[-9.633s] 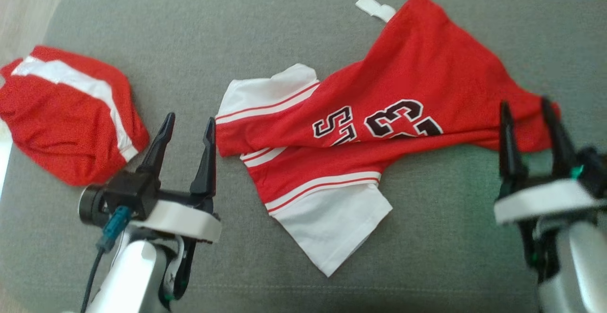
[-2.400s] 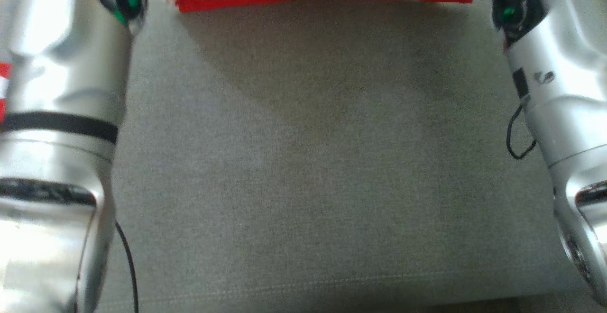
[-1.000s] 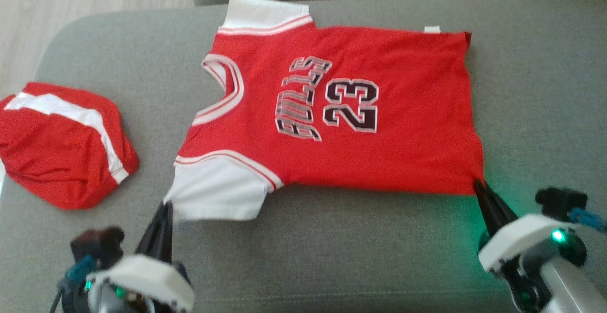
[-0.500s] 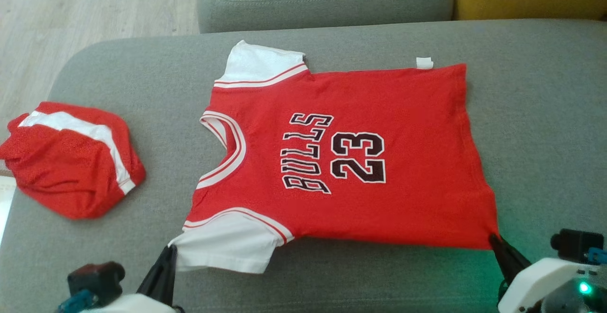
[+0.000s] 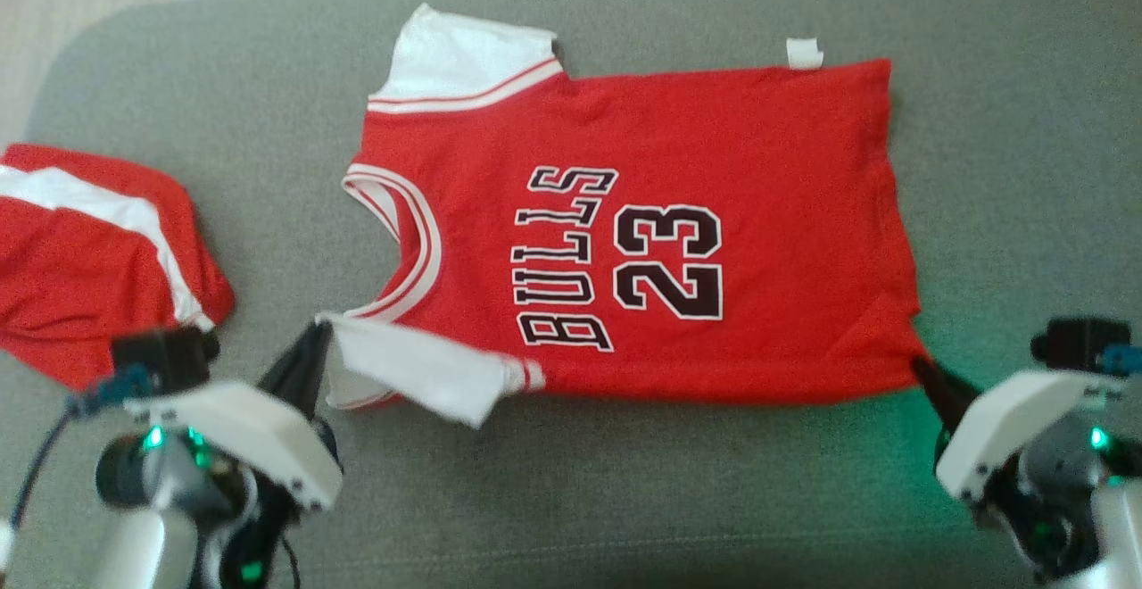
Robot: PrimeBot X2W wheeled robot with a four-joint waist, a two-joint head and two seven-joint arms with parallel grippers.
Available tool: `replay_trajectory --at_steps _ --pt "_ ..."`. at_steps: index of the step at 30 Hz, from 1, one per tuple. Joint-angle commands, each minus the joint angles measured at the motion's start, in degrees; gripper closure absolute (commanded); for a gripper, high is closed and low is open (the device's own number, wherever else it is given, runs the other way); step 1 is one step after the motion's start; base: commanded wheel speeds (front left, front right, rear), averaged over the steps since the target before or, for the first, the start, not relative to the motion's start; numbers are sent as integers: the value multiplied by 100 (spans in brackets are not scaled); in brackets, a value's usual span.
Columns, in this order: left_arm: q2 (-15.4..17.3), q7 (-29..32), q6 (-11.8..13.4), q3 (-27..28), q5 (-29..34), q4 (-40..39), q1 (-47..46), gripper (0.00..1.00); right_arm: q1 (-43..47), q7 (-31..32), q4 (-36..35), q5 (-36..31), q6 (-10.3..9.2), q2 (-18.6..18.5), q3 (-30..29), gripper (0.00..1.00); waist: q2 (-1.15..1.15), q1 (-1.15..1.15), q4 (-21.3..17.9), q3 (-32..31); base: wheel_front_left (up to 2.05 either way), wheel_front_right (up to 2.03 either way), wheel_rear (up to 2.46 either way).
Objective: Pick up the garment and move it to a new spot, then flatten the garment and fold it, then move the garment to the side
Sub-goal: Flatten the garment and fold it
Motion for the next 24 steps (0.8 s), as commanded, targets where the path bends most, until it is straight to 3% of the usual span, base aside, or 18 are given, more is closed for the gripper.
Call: replay_trajectory --at_steps 1,10,11,12,13,14,15,16,19,24 --pt "126 30 -74 278 -61 -24 -506 100 -344 12 -145 -1 42 -89 53 100 0 1 -28 192 0 0 0" --pt "104 -158 -471 266 -202 1471 -2024 100 -1168 -297 246 306 42 -10 46 100 0 1 -60 568 0 0 0" --pt "88 -227 -510 262 -201 1609 -2149 100 -1233 -384 278 332 42 -18 73 80 0 1 -70 597 0 0 0" --pt "77 -305 -547 251 -187 1742 -2256 100 -1285 -475 315 384 42 -3 86 36 0 1 -78 620 0 0 0" --pt "77 -305 -547 251 -187 1742 -2256 100 -1285 -475 315 384 42 -3 86 36 0 1 -78 620 0 0 0" --pt "57 -349 -581 232 -187 1876 -2336 87 -1329 -567 339 437 42 12 109 0 0 1 -87 647 0 0 0" --pt "33 -408 -606 216 -181 1998 -2396 50 -1360 -683 347 460 42 14 146 0 0 1 -95 666 0 0 0" --pt "6 -489 -623 202 -167 2097 -2443 0 -1377 -826 331 466 42 5 195 0 0 1 -99 692 0 0 0" --pt "-77 -1060 -635 167 12 2306 -2482 0 -1328 -1799 83 229 42 -149 475 0 0 1 -92 759 0 0 0" --pt "-109 -2148 -416 102 555 2159 -2255 0 -1062 -3201 -271 -287 42 -304 751 0 0 1 -74 734 0 0 0"
